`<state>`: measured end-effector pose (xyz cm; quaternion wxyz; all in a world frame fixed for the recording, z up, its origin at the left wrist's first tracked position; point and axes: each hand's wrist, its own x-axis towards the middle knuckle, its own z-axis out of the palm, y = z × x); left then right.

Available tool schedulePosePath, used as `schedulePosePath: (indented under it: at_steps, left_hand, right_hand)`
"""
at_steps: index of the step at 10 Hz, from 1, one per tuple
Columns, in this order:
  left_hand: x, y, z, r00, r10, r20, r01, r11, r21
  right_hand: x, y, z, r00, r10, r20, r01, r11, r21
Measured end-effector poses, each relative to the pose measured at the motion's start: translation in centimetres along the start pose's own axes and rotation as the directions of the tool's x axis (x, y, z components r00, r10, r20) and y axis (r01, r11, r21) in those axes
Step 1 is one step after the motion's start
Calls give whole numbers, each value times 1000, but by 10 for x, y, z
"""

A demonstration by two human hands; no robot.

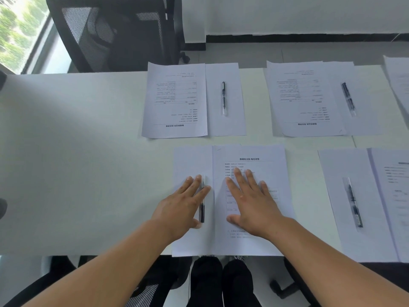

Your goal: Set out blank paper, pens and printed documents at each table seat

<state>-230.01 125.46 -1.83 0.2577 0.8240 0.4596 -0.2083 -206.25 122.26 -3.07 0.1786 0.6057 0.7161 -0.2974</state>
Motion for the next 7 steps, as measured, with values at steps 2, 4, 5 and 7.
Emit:
schedulePosePath:
  at_steps: [2, 4, 5, 7]
  left_hand:
    - [-3, 2, -3, 1000, -1, 10, 1, 1000, 10]
    - [-3, 3, 0, 1000, 5, 4, -5, 1000, 7]
    - [-4, 3, -1, 1000, -2, 30, 1, 1000, 30]
    - [-13, 9, -21, 998, -33, 58, 31, 999, 26]
  right_hand:
    - [-1, -1, 1, 1000, 3, -5, -3, 1000, 0]
    - [-2, 1, 1, 1000, -5, -2, 5, 1000, 13]
    - [-5, 0, -2, 1000, -3, 19, 3, 1000, -4]
    - [-26, -8, -20, 1000, -7, -12, 6, 998, -67]
